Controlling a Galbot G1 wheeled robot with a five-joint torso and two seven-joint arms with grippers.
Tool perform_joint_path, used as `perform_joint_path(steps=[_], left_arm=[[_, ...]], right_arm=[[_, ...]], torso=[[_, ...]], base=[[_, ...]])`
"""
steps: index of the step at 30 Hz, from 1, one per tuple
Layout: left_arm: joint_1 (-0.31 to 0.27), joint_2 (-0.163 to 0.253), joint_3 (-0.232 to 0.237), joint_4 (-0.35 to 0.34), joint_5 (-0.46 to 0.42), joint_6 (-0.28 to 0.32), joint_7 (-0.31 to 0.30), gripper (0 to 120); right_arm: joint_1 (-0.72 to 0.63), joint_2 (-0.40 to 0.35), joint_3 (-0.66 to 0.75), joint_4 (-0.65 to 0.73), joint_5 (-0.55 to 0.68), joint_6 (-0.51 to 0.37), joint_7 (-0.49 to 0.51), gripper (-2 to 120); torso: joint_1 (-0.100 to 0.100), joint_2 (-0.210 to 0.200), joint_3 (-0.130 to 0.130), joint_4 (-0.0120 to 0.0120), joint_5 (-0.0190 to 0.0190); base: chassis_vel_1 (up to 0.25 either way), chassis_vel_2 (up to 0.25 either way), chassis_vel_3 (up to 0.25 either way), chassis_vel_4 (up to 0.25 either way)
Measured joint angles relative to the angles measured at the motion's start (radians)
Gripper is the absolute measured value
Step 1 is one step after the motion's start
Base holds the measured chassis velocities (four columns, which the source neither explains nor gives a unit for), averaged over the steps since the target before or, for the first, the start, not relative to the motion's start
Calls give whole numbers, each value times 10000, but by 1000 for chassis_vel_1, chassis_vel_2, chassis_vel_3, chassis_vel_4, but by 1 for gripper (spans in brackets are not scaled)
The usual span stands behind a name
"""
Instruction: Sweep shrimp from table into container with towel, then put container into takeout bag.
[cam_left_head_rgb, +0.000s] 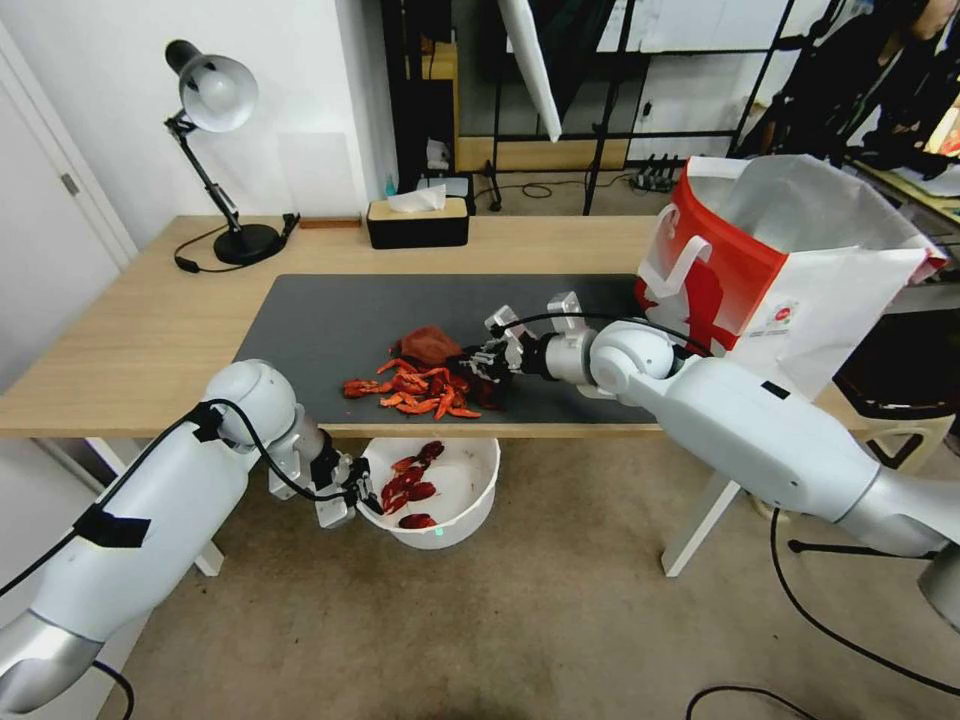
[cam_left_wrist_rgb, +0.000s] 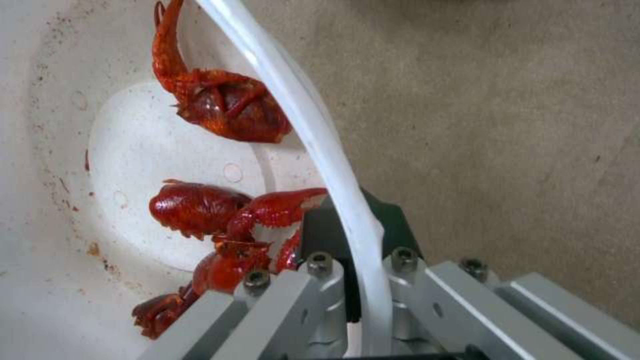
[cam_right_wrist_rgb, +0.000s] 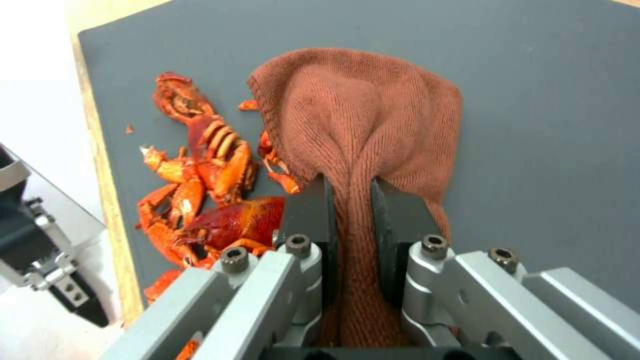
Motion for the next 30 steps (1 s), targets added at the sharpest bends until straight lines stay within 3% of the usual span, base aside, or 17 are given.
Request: perform_joint_path(steps=[30], left_arm=[[-61,-115,46,-77,36,0,2,0]], right_arm=[[-910,-1155,528,1769,180,-57,351,10]], torso=[[0,0,0,0,0]], base=[[0,0,0,0]])
